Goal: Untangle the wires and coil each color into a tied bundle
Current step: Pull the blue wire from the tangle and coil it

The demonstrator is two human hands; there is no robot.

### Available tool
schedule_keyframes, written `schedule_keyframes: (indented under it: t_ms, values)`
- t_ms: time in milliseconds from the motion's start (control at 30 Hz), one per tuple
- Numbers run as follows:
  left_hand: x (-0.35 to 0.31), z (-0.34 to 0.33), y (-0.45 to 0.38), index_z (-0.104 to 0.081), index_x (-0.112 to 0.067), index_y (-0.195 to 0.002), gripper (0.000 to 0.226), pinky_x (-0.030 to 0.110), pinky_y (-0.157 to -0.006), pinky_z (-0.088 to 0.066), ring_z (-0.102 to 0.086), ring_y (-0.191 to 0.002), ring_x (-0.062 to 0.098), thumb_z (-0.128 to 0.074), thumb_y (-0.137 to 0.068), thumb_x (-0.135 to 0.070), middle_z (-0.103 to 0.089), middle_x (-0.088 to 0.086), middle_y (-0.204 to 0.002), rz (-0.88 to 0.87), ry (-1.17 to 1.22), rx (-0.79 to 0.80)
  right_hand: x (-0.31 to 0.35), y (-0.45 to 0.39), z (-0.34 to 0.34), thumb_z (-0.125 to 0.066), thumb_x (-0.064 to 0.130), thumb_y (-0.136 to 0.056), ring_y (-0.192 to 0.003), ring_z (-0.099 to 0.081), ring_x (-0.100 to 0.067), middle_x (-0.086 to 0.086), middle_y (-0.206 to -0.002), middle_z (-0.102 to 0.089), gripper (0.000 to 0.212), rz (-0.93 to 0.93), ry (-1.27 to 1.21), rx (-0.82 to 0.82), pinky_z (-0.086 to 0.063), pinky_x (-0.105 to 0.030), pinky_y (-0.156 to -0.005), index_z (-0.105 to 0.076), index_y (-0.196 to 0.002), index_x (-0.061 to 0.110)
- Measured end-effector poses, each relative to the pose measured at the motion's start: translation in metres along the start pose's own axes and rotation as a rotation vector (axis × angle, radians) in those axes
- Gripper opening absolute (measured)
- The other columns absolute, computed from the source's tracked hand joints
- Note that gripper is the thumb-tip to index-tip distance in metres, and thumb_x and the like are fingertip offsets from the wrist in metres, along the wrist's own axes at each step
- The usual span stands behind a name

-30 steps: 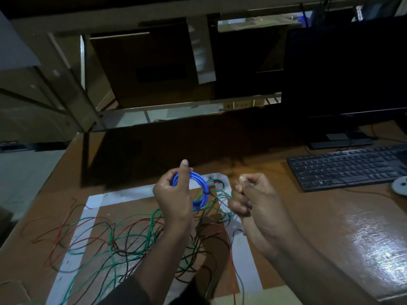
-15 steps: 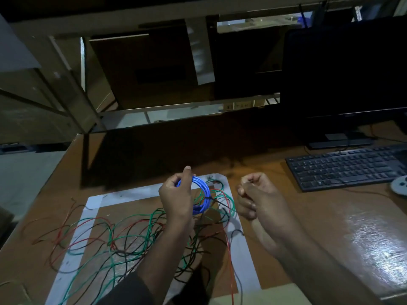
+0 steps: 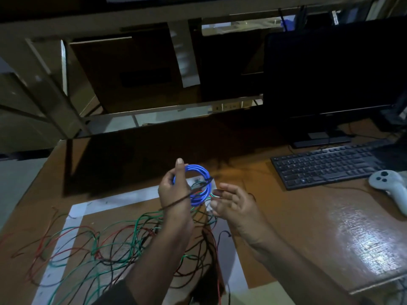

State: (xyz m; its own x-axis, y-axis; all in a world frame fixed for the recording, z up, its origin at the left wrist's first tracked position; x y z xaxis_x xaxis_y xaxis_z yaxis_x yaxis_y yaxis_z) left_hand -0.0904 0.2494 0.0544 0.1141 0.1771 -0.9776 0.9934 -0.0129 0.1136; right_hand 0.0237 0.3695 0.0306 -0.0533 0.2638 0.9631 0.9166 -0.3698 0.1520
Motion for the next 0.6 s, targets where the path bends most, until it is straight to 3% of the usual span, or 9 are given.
schedule_keyframes:
  t_ms: [133,233,300,367,467,533,600]
  values:
    - [0.004,-0.013,0.01,-0.072,-0.018,-0.102,0.031,0.023,-0.053,-0.051,-0.062,-0.059,0.008,-0.053,-0.105,-0.041,-0.059,-0.013,-0.057,0.042,0.022,0.151,0.003,-0.004,0.004,-0.069,0.027,-0.096,-0.107,-0.073,-0.018,-0.003,-0.118,-0.074,0.037,-0.001,-0.008,-0.035,-0.06,-0.042,-0.092,-0.058,-0.131,0.019]
    - [0.006,-0.018,0.017,-0.07,-0.01,-0.107,0.034,0.019,-0.052,-0.048,-0.055,-0.05,-0.001,-0.047,-0.108,-0.036,-0.054,-0.015,-0.05,0.053,0.036,0.22,0.003,-0.009,0.012,-0.068,0.025,-0.097,-0.103,-0.073,-0.019,-0.006,-0.113,-0.075,0.029,0.001,-0.007,-0.056,-0.06,-0.034,-0.079,-0.064,-0.124,0.015]
    - [0.008,-0.02,0.021,-0.068,-0.01,-0.1,0.034,0.024,-0.058,-0.044,-0.049,-0.05,0.002,-0.048,-0.108,-0.037,-0.052,-0.013,-0.05,0.065,0.027,0.251,0.002,-0.012,0.016,-0.069,0.021,-0.096,-0.094,-0.072,-0.018,-0.008,-0.107,-0.075,0.019,-0.002,-0.005,-0.07,-0.056,-0.027,-0.069,-0.069,-0.113,0.013]
    - [0.011,-0.021,0.023,-0.072,-0.014,-0.092,0.039,0.029,-0.065,-0.043,-0.052,-0.058,0.011,-0.049,-0.106,-0.043,-0.057,-0.006,-0.06,0.101,0.006,0.292,0.003,-0.014,0.021,-0.068,0.016,-0.096,-0.082,-0.068,-0.015,-0.007,-0.093,-0.073,0.005,-0.008,-0.007,-0.087,-0.055,-0.025,-0.064,-0.071,-0.099,0.013]
    - [0.017,-0.024,0.025,-0.077,-0.023,-0.083,0.049,0.033,-0.073,-0.051,-0.067,-0.075,0.022,-0.045,-0.105,-0.052,-0.074,0.003,-0.083,0.145,-0.044,0.369,0.002,-0.018,0.028,-0.065,0.011,-0.097,-0.067,-0.064,-0.014,-0.007,-0.074,-0.064,0.01,-0.02,-0.012,-0.119,-0.054,-0.023,-0.059,-0.069,-0.088,0.013]
    - [0.025,-0.027,0.024,-0.076,-0.016,-0.103,0.05,0.04,-0.086,-0.054,-0.073,-0.091,0.024,-0.045,-0.104,-0.055,-0.08,0.005,-0.099,0.201,-0.044,0.383,0.001,-0.021,0.034,-0.064,0.011,-0.098,-0.061,-0.062,-0.014,-0.008,-0.071,-0.061,0.01,-0.034,-0.031,-0.151,-0.054,-0.023,-0.058,-0.066,-0.088,0.011]
    - [0.032,-0.028,0.022,-0.073,-0.012,-0.115,0.051,0.04,-0.088,-0.054,-0.074,-0.097,0.022,-0.046,-0.104,-0.053,-0.08,0.009,-0.106,0.263,-0.041,0.378,0.0,-0.024,0.039,-0.063,0.012,-0.098,-0.06,-0.062,-0.013,-0.005,-0.068,-0.062,0.008,-0.047,-0.034,-0.165,-0.055,-0.023,-0.06,-0.065,-0.09,0.01]
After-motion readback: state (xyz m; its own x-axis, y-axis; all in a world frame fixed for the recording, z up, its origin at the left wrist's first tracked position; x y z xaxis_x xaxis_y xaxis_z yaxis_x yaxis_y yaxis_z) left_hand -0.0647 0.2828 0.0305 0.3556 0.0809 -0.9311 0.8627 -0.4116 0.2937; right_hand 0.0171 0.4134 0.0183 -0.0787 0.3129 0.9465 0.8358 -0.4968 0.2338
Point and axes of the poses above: each hand's wrist, its own y-axis away from the middle knuckle, its own z-axis out of the back of the hand, x = y × z, the point moved 6 cm from there along -y, towards the middle knuckle
